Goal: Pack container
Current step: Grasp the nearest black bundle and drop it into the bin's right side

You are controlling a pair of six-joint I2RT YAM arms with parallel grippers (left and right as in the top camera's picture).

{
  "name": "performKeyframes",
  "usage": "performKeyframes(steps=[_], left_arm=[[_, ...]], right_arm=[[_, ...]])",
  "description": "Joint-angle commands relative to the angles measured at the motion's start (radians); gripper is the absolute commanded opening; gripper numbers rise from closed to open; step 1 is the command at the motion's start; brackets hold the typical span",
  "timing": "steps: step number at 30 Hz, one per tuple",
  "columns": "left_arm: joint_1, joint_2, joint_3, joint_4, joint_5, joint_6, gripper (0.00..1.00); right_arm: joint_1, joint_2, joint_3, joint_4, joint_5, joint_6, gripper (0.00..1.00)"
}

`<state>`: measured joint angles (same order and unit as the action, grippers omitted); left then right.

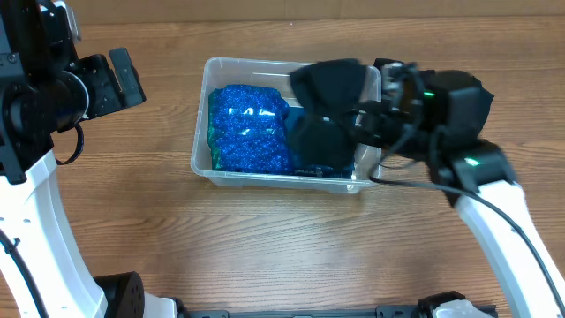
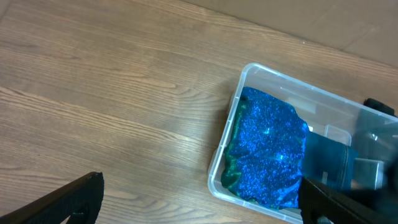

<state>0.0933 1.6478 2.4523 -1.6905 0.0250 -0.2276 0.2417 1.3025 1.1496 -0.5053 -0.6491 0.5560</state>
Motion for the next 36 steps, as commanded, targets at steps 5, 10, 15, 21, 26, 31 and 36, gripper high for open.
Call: performKeyframes(steps=[5,10,15,21,26,31,36], left_arm=[[0.005,0.003,0.002,0.002,-0.009,0.026,1.00],[0.005,0.003,0.002,0.001,-0.010,0.026,1.00],[0.005,0.003,0.002,0.001,-0.009,0.026,1.00],[0.005,0.003,0.002,0.002,-0.010,0.026,1.00],[0.005,0.003,0.002,0.002,-0.009,0.026,1.00],[0.005,0.003,0.002,0.001,-0.009,0.026,1.00],[0.005,0.003,0.002,0.001,-0.009,0.026,1.00]], right_arm=[[0.066,0.220,0.009,0.067,0.256,0.101,0.09],[0.047,0.274,0.011,0.111,0.235,-0.190,0.87],[-0.073,0.184,0.098,-0.018,0.222,-0.295,1.00],[-0.328,0.089,0.183,-0.195,0.222,-0.268,1.00],[-0.517,0.155,0.180,-0.268,0.222,-0.269,1.00],[-0.575,0.347,0.180,-0.244,0.221,-0.268,1.00],[-0.547,0.532,0.180,-0.133,0.197,-0.268,0.97]])
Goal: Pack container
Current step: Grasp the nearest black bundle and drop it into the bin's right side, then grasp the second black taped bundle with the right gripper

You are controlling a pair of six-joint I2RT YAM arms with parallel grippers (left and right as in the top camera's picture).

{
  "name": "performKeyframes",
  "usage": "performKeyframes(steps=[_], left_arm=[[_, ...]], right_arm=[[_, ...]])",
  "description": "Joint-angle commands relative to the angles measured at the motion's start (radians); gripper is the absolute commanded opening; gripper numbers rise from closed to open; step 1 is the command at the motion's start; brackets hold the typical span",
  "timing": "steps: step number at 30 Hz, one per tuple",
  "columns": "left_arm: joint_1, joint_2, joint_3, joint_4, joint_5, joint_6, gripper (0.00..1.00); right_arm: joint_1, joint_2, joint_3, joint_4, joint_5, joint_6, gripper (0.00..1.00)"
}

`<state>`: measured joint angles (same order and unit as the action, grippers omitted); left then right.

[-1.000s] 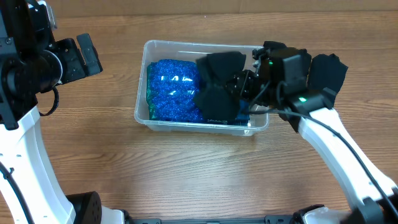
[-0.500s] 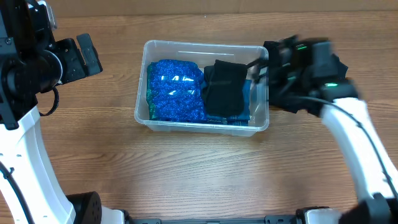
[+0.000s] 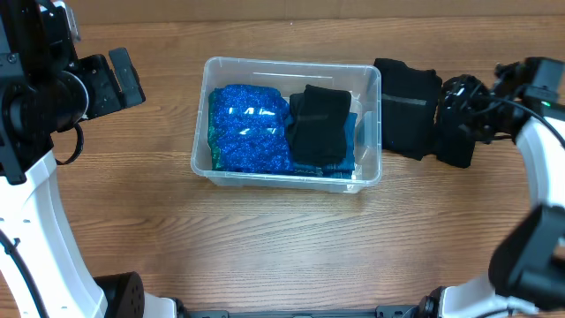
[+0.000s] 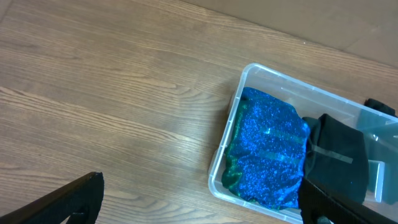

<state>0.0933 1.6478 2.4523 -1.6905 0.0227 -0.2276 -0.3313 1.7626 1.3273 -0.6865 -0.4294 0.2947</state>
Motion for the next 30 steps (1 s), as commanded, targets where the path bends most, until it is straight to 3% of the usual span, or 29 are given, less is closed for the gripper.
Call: performKeyframes(steps=[1,10,16,20,22,24,27,30], left_arm=[[0.005,0.003,0.002,0.001,-0.007,0.026,1.00],[0.005,0.003,0.002,0.001,-0.007,0.026,1.00],[0.005,0.003,0.002,0.001,-0.007,0.026,1.00],[0.005,0.003,0.002,0.001,-0.007,0.026,1.00],[0.005,0.003,0.002,0.001,-0.007,0.026,1.00],[0.005,0.003,0.002,0.001,-0.007,0.026,1.00],[0.005,0.003,0.002,0.001,-0.007,0.026,1.00],[0.005,0.003,0.002,0.001,-0.007,0.026,1.00]], right_arm=[[0.031,0.094,0.002,0.070,-0.037,-0.007,0.96],[0.102,0.227,0.002,0.188,0.027,0.051,0.95],[0.132,0.310,0.002,0.196,0.023,0.050,0.85],[0.136,0.342,0.002,0.194,0.025,0.055,0.71],[0.136,0.342,0.002,0.185,0.022,0.054,0.57],[0.136,0.340,0.002,0.179,0.018,0.053,0.54],[0.129,0.335,0.010,0.140,0.018,0.049,0.83],[0.111,0.303,0.017,0.105,0.018,-0.006,0.91]])
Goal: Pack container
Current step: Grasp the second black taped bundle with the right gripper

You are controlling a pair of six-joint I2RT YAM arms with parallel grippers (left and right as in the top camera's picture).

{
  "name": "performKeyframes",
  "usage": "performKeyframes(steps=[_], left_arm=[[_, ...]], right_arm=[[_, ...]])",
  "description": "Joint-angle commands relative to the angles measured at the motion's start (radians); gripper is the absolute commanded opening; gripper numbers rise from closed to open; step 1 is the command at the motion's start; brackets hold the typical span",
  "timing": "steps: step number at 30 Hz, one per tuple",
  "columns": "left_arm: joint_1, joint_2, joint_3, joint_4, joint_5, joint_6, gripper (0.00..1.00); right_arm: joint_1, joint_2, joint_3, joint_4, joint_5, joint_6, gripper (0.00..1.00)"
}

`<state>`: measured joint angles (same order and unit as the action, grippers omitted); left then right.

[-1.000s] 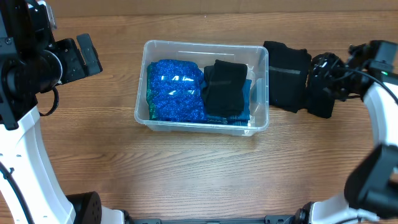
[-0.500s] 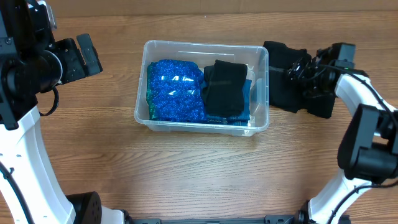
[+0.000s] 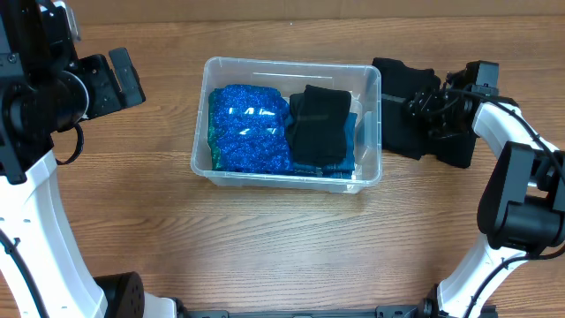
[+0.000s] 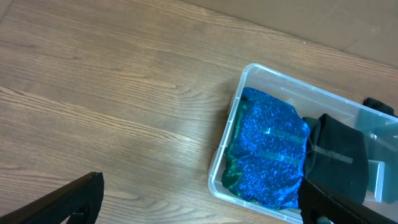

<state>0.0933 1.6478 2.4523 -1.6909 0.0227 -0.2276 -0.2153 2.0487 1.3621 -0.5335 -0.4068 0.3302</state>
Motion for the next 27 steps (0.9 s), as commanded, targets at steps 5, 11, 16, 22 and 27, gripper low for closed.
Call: performKeyframes(steps=[5,11,16,22,27], left_arm=[[0.005,0.003,0.002,0.002,-0.007,0.026,1.00],[0.005,0.003,0.002,0.002,-0.007,0.026,1.00],[0.005,0.003,0.002,0.002,-0.007,0.026,1.00],[0.005,0.003,0.002,0.002,-0.007,0.026,1.00],[0.005,0.003,0.002,0.002,-0.007,0.026,1.00]], right_arm=[[-0.044,-0.079,-0.018,-0.059,-0.005,-0.073,0.98],[-0.049,-0.079,-0.021,-0.055,0.039,-0.073,0.99],[-0.009,-0.003,-0.022,-0.022,0.039,-0.068,0.98],[0.058,0.060,-0.022,0.016,0.027,-0.069,0.87],[0.067,0.048,-0.018,0.000,0.048,-0.054,0.39]])
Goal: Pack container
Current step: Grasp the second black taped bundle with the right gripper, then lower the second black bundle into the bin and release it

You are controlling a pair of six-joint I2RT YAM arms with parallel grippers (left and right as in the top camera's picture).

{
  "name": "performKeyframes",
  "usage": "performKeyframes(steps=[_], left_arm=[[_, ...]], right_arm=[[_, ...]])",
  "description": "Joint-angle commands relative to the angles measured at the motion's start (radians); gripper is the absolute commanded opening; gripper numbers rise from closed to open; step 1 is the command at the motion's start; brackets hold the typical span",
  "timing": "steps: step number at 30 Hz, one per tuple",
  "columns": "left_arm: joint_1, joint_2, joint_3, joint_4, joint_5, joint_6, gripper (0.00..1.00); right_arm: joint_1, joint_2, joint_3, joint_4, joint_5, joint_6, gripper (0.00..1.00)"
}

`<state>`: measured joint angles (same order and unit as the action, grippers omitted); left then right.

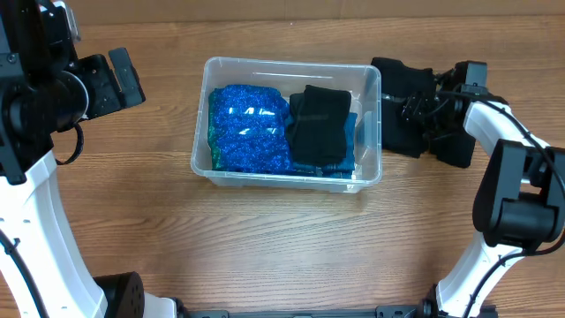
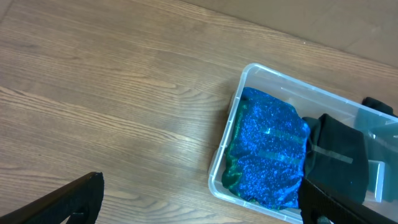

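Observation:
A clear plastic container [image 1: 287, 63] sits mid-table. Inside lie a glittery blue cloth [image 1: 249, 128] on the left and a folded black cloth [image 1: 318, 124] on the right, over something blue. Just outside its right wall rests a pile of black cloth [image 1: 395, 124]. My right gripper [image 1: 422, 111] lies on that pile; black against black hides its jaws. My left gripper [image 1: 119, 84] hovers far left of the container, open and empty. The left wrist view shows its gripper [image 2: 199, 202] spread over bare wood, with the container [image 2: 273, 78] and both cloths [image 2: 267, 155] to the right.
Wood-grain table [image 1: 265, 238] all round. The right arm's white link [image 1: 521, 212] runs up from the bottom right corner. The left arm's body [image 1: 35, 97] stands at the left edge.
My right gripper has shifted slightly left, further onto the black pile outside the container. The container, its contents and the left arm are unchanged.
First my right gripper held a black cloth over the container's right half. Then that cloth lay folded inside and the gripper was out to the right, beyond a black pile. After that it was at the pile's right side, and now it rests on it.

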<state>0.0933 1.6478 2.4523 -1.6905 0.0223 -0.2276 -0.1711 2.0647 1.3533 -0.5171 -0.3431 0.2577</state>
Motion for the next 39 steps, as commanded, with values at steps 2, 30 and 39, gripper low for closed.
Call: performKeyframes(steps=[2,30,39], left_arm=[[0.005,0.003,0.002,0.001,-0.006,0.026,1.00],[0.005,0.003,0.002,0.001,-0.006,0.026,1.00],[0.005,0.003,0.002,0.001,-0.007,0.026,1.00]], right_arm=[[0.006,0.008,-0.009,-0.041,-0.017,0.035,0.33],[0.449,-0.677,-0.012,-0.245,-0.053,0.316,0.11],[0.510,-0.361,-0.012,-0.255,0.213,0.304,0.56]])
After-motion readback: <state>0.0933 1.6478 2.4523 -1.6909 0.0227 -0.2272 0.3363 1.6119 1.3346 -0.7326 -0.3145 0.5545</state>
